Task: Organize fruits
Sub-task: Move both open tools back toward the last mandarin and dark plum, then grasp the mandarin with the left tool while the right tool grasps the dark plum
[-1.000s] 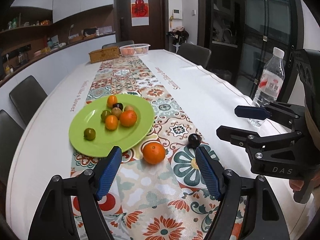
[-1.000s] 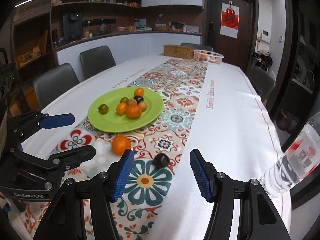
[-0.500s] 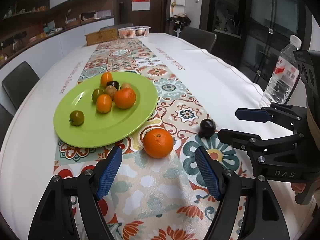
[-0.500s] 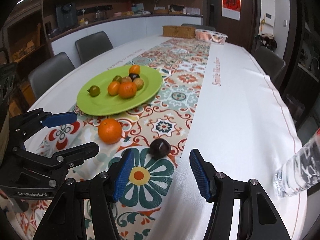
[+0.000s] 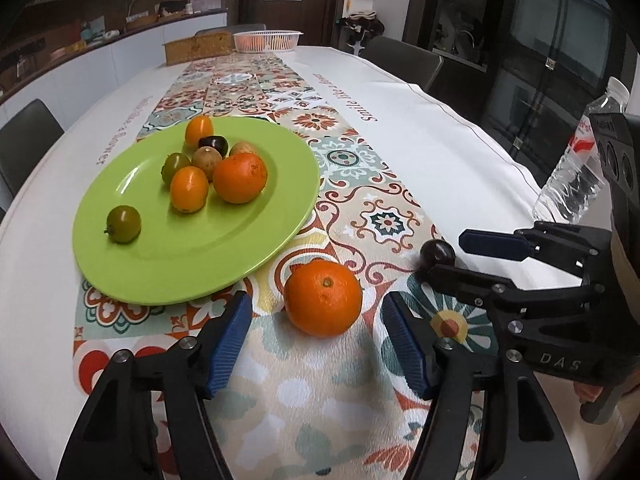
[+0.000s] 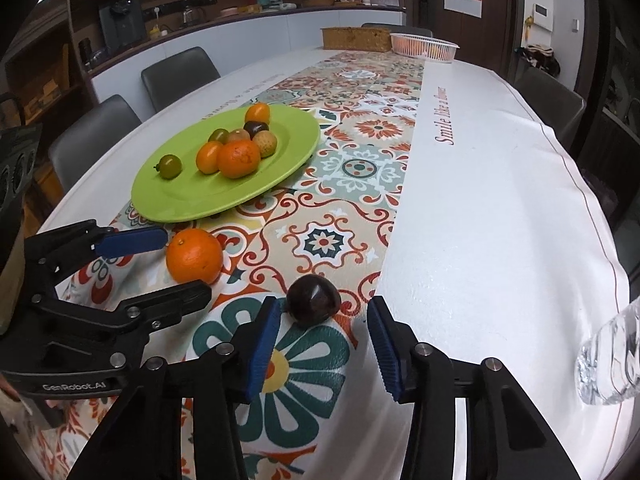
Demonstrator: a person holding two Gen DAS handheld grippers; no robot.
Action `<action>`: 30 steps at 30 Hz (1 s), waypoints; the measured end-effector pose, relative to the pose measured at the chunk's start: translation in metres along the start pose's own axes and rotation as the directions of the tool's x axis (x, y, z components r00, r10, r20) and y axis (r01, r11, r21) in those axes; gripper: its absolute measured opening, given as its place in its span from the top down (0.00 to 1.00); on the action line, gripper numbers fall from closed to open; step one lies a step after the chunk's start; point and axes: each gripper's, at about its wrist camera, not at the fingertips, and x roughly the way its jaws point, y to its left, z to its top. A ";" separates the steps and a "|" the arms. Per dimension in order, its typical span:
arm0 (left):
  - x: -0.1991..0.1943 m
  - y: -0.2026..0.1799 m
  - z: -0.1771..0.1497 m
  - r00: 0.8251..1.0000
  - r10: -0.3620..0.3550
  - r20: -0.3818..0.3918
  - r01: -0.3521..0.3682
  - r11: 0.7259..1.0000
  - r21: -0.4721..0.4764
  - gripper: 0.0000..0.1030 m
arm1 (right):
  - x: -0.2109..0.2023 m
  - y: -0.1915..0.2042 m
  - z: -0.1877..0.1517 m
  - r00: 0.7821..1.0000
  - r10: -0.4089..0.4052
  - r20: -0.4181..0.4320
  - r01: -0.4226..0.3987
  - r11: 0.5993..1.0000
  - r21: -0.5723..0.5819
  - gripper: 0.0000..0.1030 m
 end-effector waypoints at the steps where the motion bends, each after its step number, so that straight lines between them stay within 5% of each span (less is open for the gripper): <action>1: 0.001 0.000 0.002 1.000 -0.005 -0.001 0.005 1.000 -0.004 0.39 | 0.001 0.000 0.000 1.000 0.002 -0.002 -0.002 1.000 0.002 0.55; 13: 0.012 -0.001 0.009 1.000 -0.019 -0.022 0.019 0.999 -0.029 0.61 | 0.011 0.000 0.005 0.999 0.037 -0.019 -0.036 0.999 0.017 0.68; 30: -0.030 -0.001 0.008 0.999 -0.014 0.049 0.015 0.999 -0.033 0.62 | -0.021 0.013 0.011 0.998 0.049 0.042 -0.049 0.999 -0.005 0.70</action>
